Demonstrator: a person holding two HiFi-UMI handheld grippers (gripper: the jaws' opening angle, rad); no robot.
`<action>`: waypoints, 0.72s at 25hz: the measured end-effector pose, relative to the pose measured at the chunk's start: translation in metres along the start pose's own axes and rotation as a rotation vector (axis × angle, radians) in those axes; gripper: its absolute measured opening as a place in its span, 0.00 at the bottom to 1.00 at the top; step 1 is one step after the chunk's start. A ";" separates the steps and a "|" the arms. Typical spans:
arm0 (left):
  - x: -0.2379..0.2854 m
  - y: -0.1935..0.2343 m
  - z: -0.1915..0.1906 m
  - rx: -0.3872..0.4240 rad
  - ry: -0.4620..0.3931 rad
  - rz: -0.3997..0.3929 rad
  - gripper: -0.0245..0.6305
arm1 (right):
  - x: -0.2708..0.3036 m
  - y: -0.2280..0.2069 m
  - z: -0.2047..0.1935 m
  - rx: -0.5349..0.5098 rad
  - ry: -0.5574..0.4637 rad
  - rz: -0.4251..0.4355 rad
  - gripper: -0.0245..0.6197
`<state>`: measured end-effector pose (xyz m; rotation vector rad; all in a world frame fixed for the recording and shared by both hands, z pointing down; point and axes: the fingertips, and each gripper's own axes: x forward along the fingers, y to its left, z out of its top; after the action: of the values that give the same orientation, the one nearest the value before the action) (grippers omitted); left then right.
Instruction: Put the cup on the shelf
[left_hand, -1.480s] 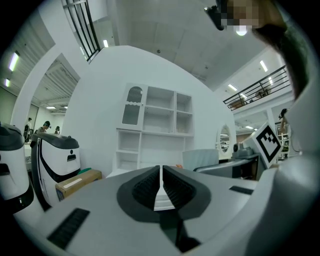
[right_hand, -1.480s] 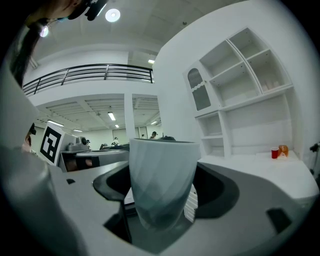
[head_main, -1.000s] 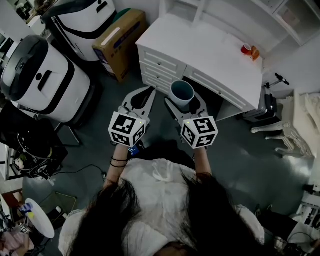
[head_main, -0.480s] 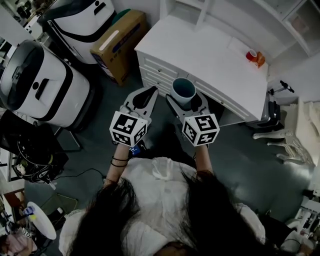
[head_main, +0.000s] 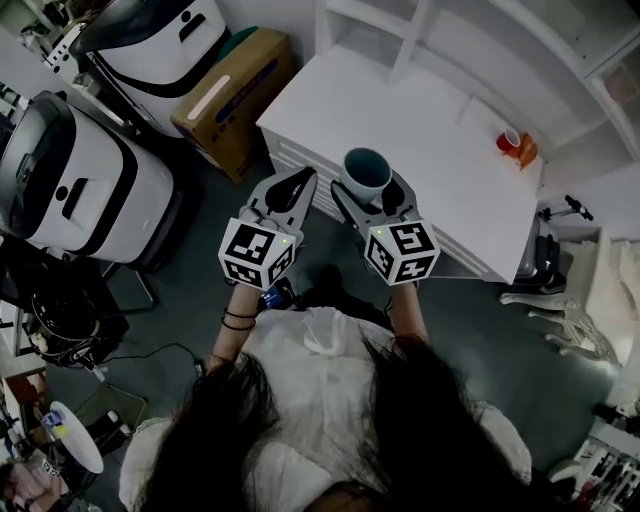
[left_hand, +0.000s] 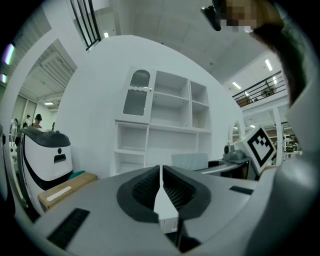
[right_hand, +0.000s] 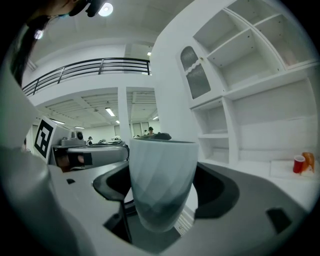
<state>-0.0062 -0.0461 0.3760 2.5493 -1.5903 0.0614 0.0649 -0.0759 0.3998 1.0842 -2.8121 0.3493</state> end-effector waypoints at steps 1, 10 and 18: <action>0.009 0.002 0.002 0.001 -0.001 0.007 0.07 | 0.005 -0.007 0.003 0.000 -0.001 0.008 0.60; 0.065 0.009 0.004 0.001 0.013 0.041 0.07 | 0.034 -0.050 0.011 0.003 0.006 0.061 0.60; 0.090 0.024 0.001 -0.003 0.038 0.042 0.07 | 0.056 -0.071 0.007 0.026 0.028 0.059 0.60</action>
<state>0.0118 -0.1365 0.3868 2.4980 -1.6284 0.1112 0.0708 -0.1653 0.4159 0.9941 -2.8272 0.4051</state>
